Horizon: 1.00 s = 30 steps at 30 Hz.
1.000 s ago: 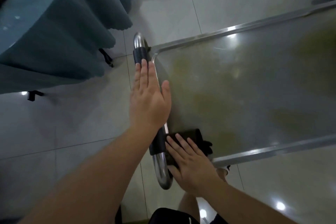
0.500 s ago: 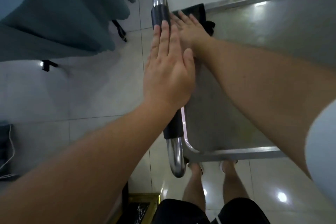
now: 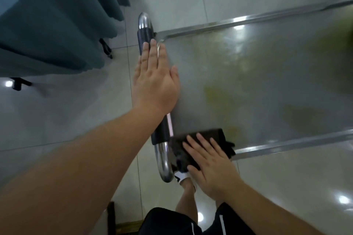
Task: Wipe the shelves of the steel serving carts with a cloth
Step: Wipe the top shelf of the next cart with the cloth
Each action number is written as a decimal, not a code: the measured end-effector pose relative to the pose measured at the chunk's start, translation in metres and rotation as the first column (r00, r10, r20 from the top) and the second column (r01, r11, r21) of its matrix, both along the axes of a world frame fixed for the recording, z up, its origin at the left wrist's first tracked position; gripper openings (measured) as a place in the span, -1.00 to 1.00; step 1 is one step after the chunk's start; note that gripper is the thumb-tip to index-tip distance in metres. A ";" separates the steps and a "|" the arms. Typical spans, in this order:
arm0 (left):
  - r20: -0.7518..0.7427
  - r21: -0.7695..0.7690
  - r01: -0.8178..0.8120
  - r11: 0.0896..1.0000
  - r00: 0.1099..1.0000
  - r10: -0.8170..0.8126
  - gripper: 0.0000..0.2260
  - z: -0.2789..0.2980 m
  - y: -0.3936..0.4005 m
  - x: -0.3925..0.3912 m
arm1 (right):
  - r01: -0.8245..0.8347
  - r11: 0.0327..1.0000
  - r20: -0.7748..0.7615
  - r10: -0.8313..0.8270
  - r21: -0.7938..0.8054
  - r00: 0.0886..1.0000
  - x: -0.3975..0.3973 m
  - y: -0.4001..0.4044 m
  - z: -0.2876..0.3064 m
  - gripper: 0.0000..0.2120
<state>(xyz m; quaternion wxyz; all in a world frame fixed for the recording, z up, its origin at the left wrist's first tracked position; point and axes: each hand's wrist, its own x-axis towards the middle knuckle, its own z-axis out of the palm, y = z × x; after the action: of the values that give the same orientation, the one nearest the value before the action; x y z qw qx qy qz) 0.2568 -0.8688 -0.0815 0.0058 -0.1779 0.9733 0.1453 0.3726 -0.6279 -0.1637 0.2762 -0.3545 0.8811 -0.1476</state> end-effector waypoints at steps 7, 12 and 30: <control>0.072 0.015 -0.036 0.999 0.997 0.035 -0.37 0.002 0.005 -0.004 | 0.253 0.953 -0.075 -0.244 0.164 0.967 -0.020 0.014 -0.007 -0.33; 0.070 -0.051 -0.030 0.998 0.997 0.034 -0.36 -0.001 0.011 -0.003 | 0.153 0.987 -0.225 -0.140 0.044 0.964 -0.117 -0.020 -0.019 -0.36; 0.065 -0.086 -0.065 0.994 0.995 0.071 -0.41 0.000 0.013 -0.007 | 0.076 0.997 -0.252 -0.071 0.010 0.965 -0.245 -0.091 -0.031 -0.32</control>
<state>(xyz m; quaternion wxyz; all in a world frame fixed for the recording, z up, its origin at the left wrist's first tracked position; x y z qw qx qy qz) 0.2496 -0.8563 -0.0819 0.0266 -0.2157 0.9712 0.0981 0.1272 -0.7185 -0.1944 0.1601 -0.3347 0.9229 -0.1029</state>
